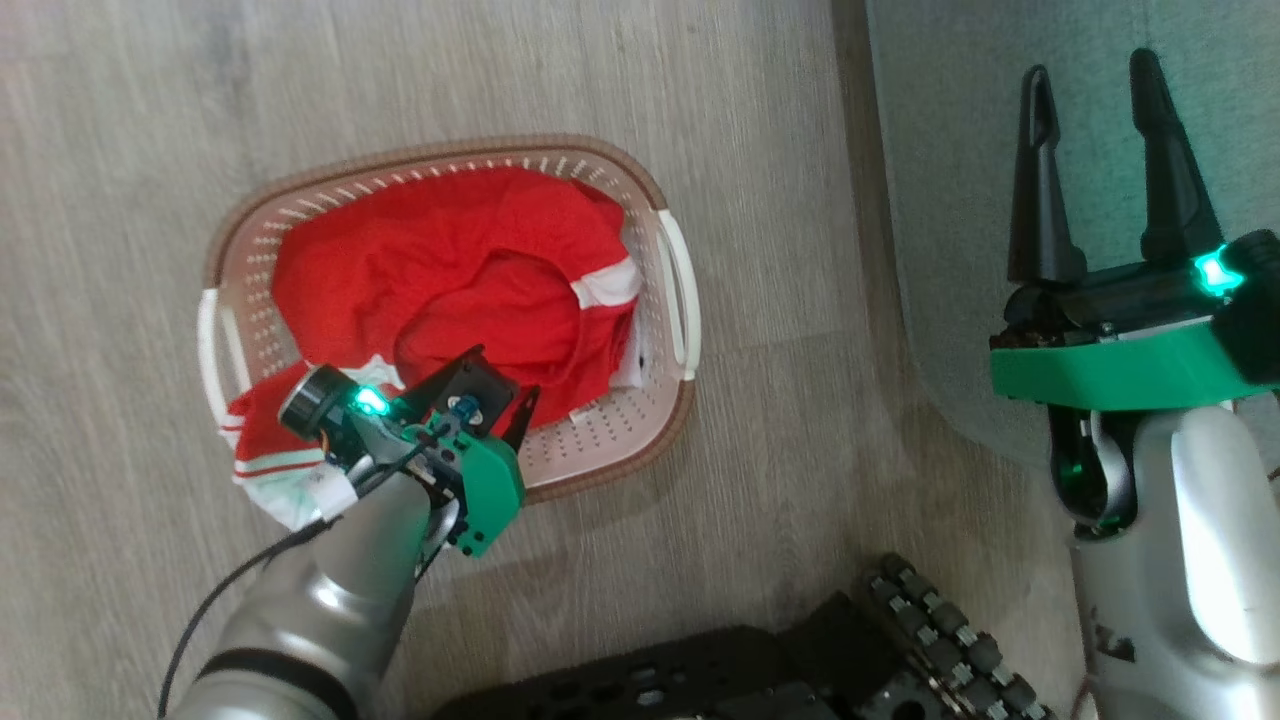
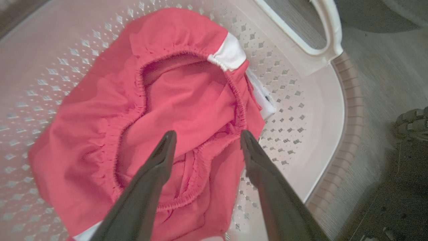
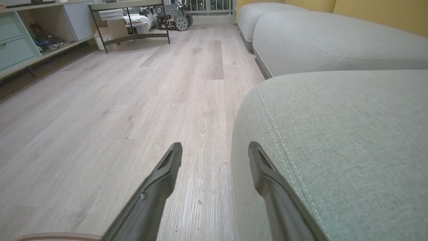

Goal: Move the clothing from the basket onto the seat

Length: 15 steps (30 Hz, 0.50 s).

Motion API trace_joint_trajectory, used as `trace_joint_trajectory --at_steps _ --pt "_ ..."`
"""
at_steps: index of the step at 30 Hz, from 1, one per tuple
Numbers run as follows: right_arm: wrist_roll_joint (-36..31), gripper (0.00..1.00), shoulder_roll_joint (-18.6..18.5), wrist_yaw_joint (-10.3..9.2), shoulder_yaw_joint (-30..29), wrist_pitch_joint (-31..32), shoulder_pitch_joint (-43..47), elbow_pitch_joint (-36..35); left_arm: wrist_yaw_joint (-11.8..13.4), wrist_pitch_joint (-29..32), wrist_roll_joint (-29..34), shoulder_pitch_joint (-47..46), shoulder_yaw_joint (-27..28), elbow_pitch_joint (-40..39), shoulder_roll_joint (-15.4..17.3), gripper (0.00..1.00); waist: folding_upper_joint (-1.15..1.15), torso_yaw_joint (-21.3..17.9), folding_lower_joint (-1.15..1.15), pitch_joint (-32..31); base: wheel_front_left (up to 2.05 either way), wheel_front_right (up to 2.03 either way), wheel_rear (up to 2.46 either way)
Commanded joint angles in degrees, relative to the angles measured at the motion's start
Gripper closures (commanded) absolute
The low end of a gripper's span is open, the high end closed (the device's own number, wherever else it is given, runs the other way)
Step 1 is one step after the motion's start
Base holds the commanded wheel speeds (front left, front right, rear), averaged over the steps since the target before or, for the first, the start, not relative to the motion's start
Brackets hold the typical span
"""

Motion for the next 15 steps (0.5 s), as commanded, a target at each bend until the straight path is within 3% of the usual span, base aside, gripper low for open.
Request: trace_joint_trajectory --at_steps 1,15 --pt "0.47 0.00 -0.49 0.42 1.19 -0.52 0.51 -2.04 -0.13 -0.71 0.27 0.49 0.74 0.23 0.51 0.00 0.00 -0.79 -0.01 1.61 0.00 0.00 0.00" --pt "1.80 0.00 -0.49 0.42 1.14 -0.52 -1.14 -3.04 1.20 -0.22 -0.15 -5.06 -1.25 9.08 0.52 0.00 0.00 -2.59 -0.01 6.57 0.00 0.00 0.00"
